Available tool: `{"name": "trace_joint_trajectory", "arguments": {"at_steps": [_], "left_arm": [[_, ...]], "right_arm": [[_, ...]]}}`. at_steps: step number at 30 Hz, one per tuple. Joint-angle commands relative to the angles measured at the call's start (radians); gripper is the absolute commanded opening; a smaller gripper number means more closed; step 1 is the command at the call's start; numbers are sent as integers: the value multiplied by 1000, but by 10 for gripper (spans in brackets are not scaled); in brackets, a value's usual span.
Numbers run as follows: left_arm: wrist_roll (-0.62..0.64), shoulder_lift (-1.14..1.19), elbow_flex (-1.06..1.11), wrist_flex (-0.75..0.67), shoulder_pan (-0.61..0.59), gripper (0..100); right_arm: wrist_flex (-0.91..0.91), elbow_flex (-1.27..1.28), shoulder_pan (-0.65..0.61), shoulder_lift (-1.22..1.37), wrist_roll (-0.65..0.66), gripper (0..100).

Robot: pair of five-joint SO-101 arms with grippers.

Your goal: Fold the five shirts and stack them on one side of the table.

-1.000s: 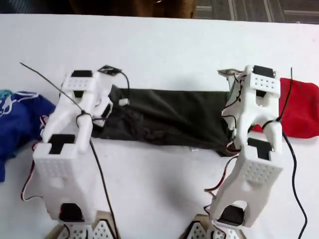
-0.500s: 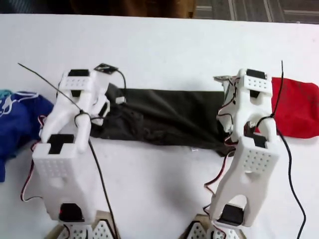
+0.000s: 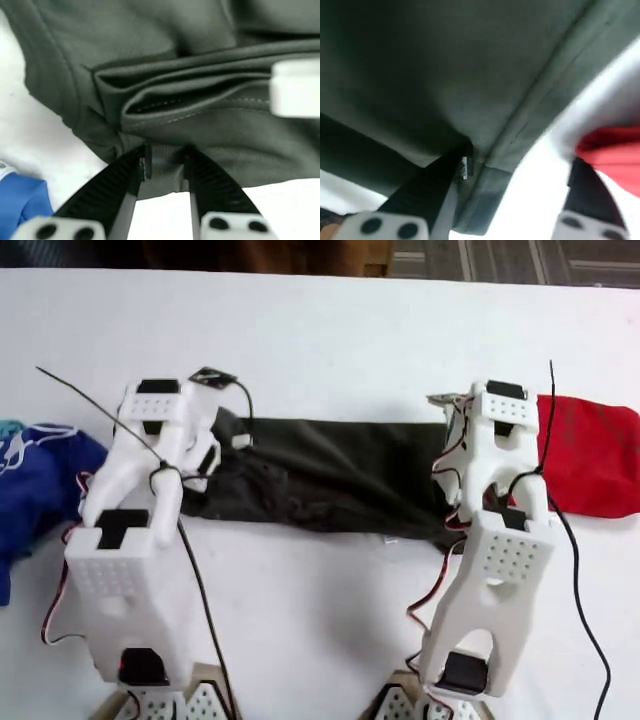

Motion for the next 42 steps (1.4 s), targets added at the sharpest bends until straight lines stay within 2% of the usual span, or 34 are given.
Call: {"name": "trace_joint_trajectory", "arguments": {"at_steps": [1, 2, 4, 6, 23, 25, 30, 32, 42], "left_arm": [[2, 6, 5, -14, 8, 165], [2, 6, 5, -14, 6, 165], [2, 6, 5, -14, 6, 165], [2, 6, 5, -14, 6, 165], [0, 6, 5, -15, 8, 165], [0, 6, 5, -15, 8, 165], [0, 6, 5, -15, 8, 165], [0, 6, 5, -15, 8, 165], [0, 6, 5, -15, 9, 165]], "right_arm": [[-25, 6, -38, 15, -2, 41], [-28, 6, -39, 15, -2, 2], [-33, 6, -41, 15, -2, 44], [-35, 6, -41, 13, -2, 14], [56, 6, -39, -159, -18, 23], [77, 6, -36, -173, -52, 67], [85, 9, -39, -206, -57, 277], [87, 12, -41, -220, -60, 324], [85, 126, -64, -277, -100, 329]]}}
